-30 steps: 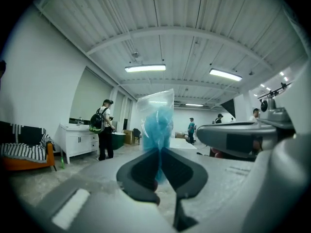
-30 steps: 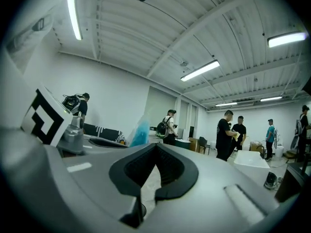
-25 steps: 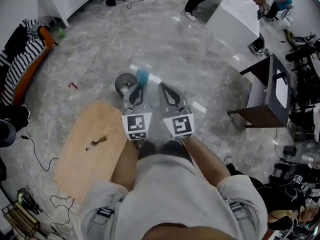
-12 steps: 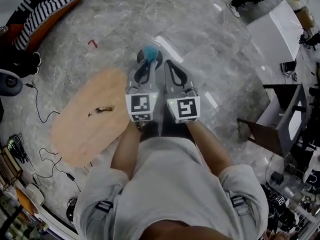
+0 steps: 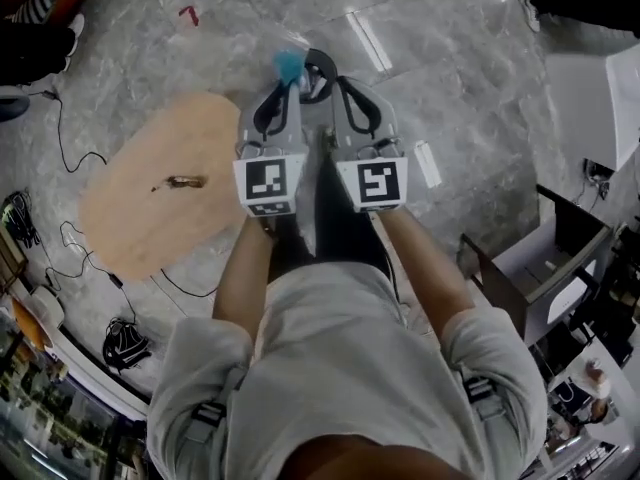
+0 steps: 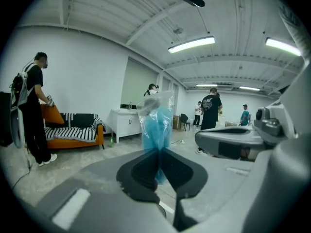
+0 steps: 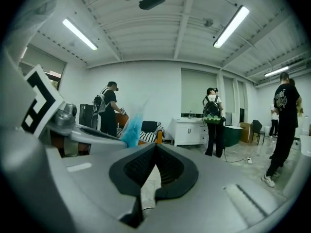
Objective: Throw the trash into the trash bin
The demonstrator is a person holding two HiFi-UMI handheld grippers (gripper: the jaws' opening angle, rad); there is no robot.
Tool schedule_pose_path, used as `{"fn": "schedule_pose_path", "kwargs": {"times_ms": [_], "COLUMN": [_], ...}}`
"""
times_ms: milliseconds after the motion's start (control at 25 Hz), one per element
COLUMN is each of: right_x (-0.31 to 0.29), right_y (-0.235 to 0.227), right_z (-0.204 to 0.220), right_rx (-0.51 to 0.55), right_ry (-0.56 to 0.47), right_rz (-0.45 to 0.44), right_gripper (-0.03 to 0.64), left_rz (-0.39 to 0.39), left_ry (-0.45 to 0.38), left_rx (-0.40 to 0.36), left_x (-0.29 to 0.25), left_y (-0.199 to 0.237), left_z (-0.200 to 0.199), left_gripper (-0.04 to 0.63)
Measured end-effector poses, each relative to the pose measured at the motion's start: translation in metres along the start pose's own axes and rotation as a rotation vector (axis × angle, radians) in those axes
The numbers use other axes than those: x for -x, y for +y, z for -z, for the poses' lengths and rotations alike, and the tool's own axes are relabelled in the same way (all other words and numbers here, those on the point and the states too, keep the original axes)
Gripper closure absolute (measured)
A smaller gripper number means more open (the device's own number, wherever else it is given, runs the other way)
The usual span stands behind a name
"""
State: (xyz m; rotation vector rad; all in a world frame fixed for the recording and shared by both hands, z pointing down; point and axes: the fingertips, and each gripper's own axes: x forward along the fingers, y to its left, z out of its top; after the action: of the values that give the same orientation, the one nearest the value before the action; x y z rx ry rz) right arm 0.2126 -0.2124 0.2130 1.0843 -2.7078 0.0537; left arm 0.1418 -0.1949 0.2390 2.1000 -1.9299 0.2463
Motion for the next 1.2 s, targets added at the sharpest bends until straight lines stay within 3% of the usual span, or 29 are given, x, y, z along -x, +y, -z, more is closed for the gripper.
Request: {"fn": "schedule_pose_path", "kwargs": {"times_ms": [240, 520, 640, 840, 1200], "right_x": [-0.046, -0.082, -0.096, -0.117, -0.160], "right_y": [-0.037, -0.045, -0.047, -0.040, -0.039], "right_z": [0.090, 0.142, 0.173, 0.243, 0.353], "right_rx": [-0.048, -0.065, -0.060, -0.061, -0.083], "right_ry": [0.103, 0.139, 0.173, 0.257, 0.316], "right_rz": [-0.087, -0.158, -0.174, -0.200, -0.195], "right_gripper": [0.609, 0.609, 0.609, 0.610, 0.609], "left_rz": [-0.088, -0.108, -0.104, -0.095, -0.080], "left_ry": [0.084, 0.151, 0.199, 0.320, 0.423], "left_rx": [0.072, 0.083, 0.081, 0.268, 0.208], "left_x": [-0.064, -0.104, -0.118, -0.151, -0.199], "left_y": [-0.007, 0.003, 0.011, 0.018, 0.035], "left_z": [0.053, 0.110, 0.153, 0.264, 0.379], "left_gripper": [0.558, 0.558, 0.558, 0.558, 0.559]}}
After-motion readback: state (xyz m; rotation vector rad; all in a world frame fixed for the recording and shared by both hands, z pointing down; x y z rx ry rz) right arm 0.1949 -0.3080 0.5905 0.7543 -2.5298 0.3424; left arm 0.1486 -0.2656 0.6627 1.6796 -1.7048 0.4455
